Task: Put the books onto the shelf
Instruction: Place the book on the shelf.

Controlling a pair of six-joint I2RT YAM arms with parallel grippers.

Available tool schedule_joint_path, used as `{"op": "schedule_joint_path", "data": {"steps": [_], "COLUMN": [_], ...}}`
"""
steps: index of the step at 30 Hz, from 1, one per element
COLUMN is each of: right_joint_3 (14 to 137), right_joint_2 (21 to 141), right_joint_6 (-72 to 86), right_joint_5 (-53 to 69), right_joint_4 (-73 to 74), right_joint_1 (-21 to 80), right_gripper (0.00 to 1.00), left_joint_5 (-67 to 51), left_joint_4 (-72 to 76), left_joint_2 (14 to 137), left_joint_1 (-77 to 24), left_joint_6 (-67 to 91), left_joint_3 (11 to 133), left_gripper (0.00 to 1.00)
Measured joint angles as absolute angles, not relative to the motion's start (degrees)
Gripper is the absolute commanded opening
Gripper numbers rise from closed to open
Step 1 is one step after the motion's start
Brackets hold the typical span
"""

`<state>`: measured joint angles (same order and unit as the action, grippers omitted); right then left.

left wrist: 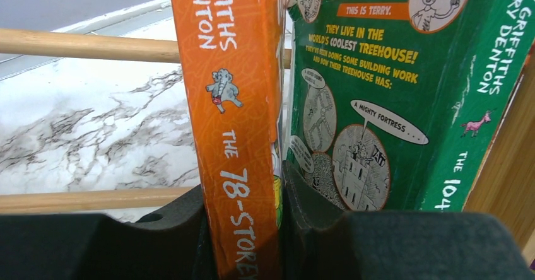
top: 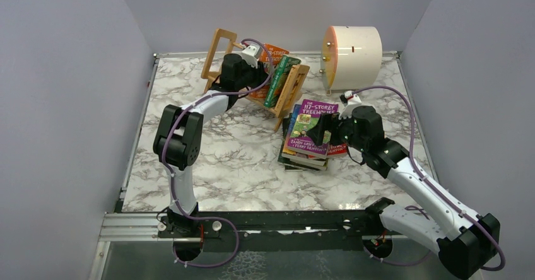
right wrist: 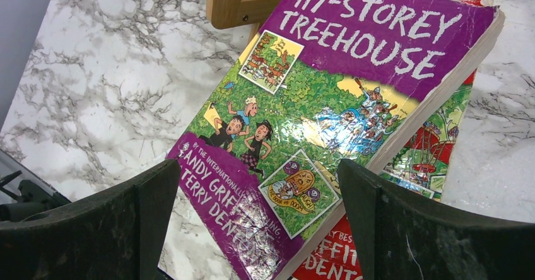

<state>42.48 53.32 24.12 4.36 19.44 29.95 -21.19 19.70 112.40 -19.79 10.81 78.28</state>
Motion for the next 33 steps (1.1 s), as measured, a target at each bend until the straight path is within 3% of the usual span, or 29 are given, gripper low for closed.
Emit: {"op": "schedule_joint_path", "data": {"steps": [2,10,15,33], "right_joint_3": [42.5,42.5,42.5,42.5], "right_joint_2": [53.3,53.3,53.3,53.2], "right_joint_6": [24.1,24.1,24.2,24.4], "right_joint_5": [4.4,4.4,4.4,4.4], "right_joint_4": [19.4,19.4,19.4,19.4], "right_joint_1": [30.0,30.0,30.0,30.0], "right_gripper": [0.94,0.94,0.94,0.94], "left_joint_5": [-21.7,-23.8,-24.3,-25.2], "left_joint_4": [20.0,20.3,20.6,21.4], "left_joint_2": [112.6,114.1,114.2,111.9], "left_joint_1": [-19.9,-20.1,-20.3,-20.8], "left_joint_6": [10.8,11.1,11.4,12.4], "left_joint_3": [78.3,80.2,80.2,80.0], "left_gripper": [0.0,0.27,0.37,0.38]}}
